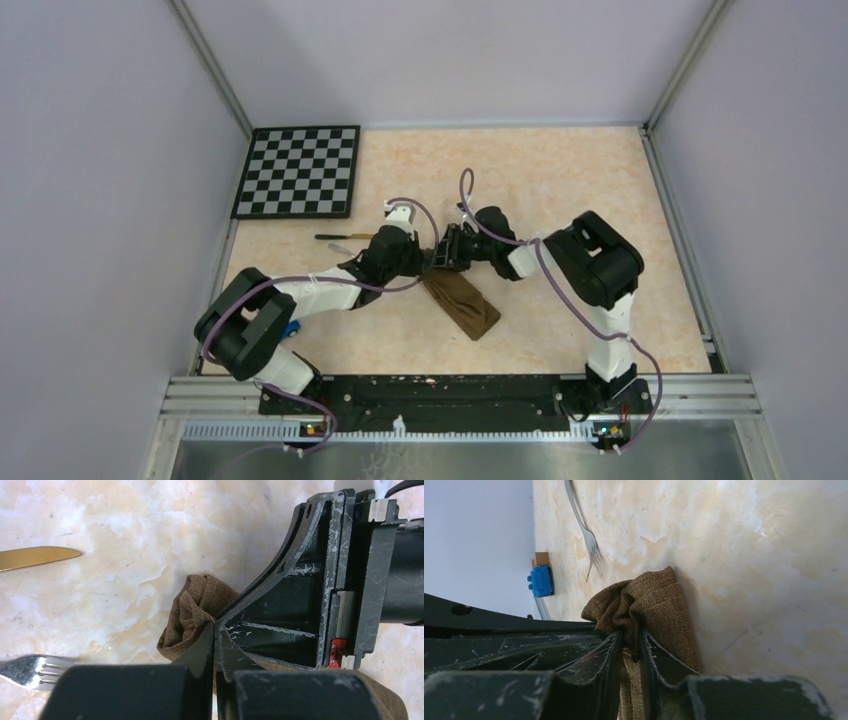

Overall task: Fold the napkin into a case and place the utensils inside
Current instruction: Stuff the top corner of the smaller-rectangle-folded napkin into the folded napkin.

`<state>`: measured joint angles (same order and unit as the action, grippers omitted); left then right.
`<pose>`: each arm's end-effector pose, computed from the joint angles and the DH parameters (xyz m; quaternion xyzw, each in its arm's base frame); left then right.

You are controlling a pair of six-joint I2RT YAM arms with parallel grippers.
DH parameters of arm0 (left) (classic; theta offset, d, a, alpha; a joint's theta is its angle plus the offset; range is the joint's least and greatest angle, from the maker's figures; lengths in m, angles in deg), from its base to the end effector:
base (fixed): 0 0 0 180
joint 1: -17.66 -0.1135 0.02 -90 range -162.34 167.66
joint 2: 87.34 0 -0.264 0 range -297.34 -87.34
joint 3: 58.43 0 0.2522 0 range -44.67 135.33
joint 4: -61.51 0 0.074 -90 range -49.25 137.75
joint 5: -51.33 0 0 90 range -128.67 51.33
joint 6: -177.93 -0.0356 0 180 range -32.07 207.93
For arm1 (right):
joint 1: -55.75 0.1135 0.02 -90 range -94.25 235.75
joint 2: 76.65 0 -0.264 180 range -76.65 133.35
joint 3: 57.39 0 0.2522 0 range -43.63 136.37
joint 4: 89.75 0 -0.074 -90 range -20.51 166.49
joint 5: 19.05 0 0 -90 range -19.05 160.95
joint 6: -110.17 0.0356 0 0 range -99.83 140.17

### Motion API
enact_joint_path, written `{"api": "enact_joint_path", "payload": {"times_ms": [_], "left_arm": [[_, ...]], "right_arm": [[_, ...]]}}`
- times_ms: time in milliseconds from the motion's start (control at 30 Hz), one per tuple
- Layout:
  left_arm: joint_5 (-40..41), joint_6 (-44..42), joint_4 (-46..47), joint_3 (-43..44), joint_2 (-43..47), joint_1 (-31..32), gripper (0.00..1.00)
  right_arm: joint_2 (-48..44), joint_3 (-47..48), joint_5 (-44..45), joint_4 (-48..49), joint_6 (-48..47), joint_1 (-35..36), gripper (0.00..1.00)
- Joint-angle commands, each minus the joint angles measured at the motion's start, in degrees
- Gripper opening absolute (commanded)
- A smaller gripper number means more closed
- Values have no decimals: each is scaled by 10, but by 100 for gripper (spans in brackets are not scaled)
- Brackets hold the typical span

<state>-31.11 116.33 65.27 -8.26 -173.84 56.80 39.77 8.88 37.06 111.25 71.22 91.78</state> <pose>0.2350 -0.1852 0.1688 0.0504 0.8742 -0.2184 0.4307 0.3033 0.2452 0.1059 -0.0385 0.8371 0.5159 0.1780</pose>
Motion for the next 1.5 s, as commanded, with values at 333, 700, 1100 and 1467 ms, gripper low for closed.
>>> {"api": "enact_joint_path", "payload": {"times_ms": [333, 700, 1100, 1467], "left_arm": [[-48, -6, 69, -10, 12, 3, 0], [-57, 2, 79, -17, 16, 3, 0], [-58, 39, 101, -26, 4, 1, 0], [-45, 13, 77, -32, 24, -5, 0]], "right_arm": [[-139, -76, -33, 4, -31, -25, 38], [-89, -70, -21, 51, -13, -21, 17], [-16, -50, 19, 60, -16, 3, 25], [-163, -105, -14, -40, -67, -45, 38]]}}
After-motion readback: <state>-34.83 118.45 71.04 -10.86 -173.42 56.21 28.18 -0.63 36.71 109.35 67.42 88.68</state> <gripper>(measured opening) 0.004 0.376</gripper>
